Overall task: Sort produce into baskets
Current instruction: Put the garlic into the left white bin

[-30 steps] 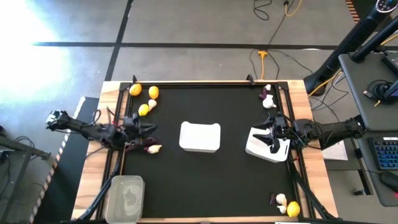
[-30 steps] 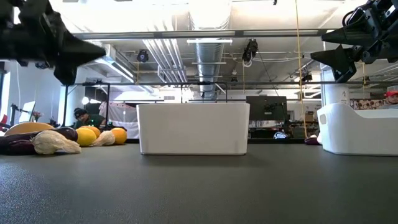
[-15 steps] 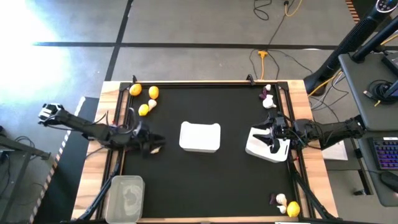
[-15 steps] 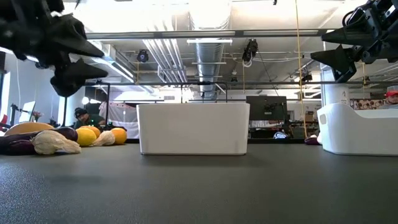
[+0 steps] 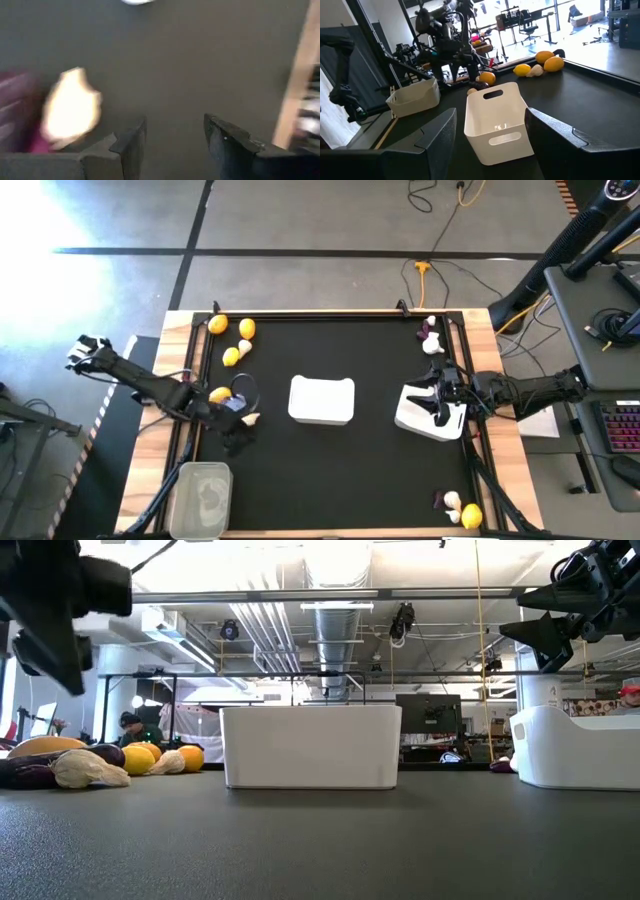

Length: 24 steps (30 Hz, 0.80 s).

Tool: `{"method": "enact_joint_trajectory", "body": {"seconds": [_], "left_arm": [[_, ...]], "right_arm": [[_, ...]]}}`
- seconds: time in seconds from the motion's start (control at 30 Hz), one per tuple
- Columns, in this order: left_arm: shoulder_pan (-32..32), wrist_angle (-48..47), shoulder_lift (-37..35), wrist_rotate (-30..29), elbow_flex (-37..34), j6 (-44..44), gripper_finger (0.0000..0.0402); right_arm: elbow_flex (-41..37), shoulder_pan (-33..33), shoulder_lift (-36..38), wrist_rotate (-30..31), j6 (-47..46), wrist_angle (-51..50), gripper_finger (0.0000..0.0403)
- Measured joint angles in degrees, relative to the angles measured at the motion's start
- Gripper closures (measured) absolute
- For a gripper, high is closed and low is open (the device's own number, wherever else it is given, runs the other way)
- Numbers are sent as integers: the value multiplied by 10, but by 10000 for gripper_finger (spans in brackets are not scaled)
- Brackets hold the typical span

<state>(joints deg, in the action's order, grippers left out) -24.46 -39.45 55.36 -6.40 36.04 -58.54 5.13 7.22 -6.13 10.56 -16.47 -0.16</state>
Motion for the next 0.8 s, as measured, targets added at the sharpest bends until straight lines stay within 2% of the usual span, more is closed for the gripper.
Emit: {"method": "enact_joint_trajectory", "body": {"seconds": [0.1, 0.2, 0.43, 0.8], "left_arm": [[-4, -91, 43, -57, 26, -44, 221], [-4, -132, 85, -92, 33, -69, 221], [-1, -132, 173, -95, 31, -89, 208], [8, -127, 260, -115, 59, -103, 149]], "right_arm": [[0, 0, 0, 0, 0, 0, 174], [0, 0, 0, 0, 0, 0, 174], [0, 0, 0, 0, 0, 0, 174], [0, 0, 0, 0, 0, 0, 174]]}}
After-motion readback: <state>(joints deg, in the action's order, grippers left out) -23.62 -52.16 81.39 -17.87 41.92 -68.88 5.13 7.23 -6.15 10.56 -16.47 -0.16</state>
